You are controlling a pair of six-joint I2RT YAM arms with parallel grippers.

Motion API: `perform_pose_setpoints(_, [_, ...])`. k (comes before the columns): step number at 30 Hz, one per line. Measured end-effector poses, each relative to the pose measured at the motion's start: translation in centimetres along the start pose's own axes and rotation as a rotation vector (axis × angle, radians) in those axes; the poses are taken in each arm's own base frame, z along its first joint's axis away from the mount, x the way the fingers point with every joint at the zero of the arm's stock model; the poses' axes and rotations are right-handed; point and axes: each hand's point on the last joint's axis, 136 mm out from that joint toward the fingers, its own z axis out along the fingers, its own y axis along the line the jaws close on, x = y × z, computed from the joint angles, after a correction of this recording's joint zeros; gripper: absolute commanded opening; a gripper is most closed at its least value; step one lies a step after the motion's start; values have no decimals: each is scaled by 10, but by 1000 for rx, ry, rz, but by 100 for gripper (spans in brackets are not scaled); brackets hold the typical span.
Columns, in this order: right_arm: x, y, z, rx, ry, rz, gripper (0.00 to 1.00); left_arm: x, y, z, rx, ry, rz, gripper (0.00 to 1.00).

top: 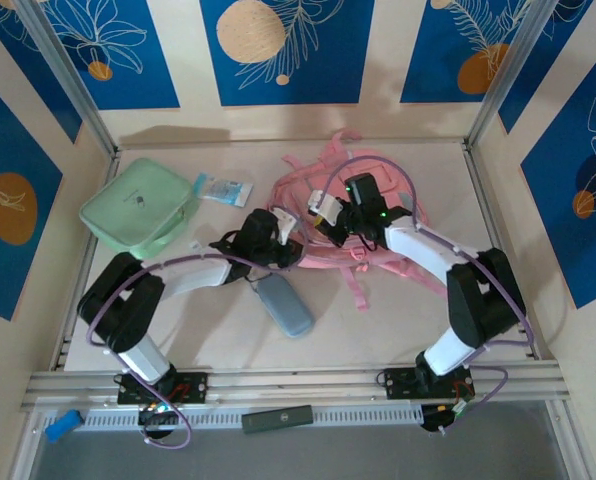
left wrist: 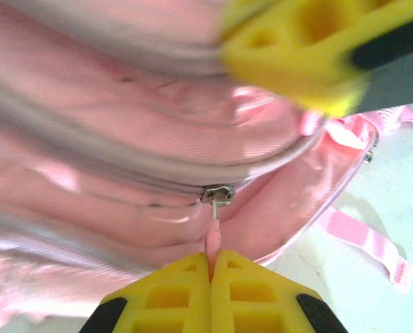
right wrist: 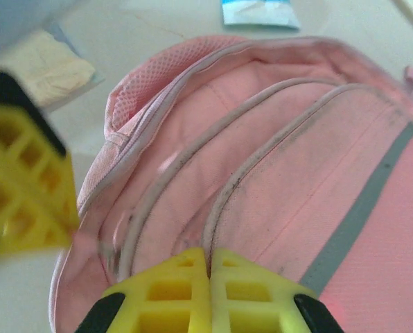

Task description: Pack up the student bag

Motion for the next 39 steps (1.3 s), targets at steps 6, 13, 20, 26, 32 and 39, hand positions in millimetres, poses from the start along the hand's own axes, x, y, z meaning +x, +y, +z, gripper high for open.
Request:
perform_pose_setpoints(6, [-4, 6, -34, -40, -27, -21, 0, -19, 37, -23, -49, -38, -5, 0])
perform_pose_setpoints(13, [-13, 39, -39, -69, 19, -104, 67, -14, 38, -24, -23, -12, -23, 0])
perform_pose_setpoints(20, [-35, 61, -40, 21, -20, -217, 99, -16, 36, -24, -10, -17, -57, 0])
perform_pose_setpoints(26, [-12, 41, 2, 96, 59, -217, 99, -16, 36, -24, -9, -20, -74, 0])
perform_pose_setpoints(32, [2, 31, 37, 119, 91, -218, 98, -17, 36, -24, -9, -24, -82, 0])
perform_pose_setpoints(39, [0, 24, 54, 136, 81, -247, 40, -20, 44, -25, -52, -39, -81, 0])
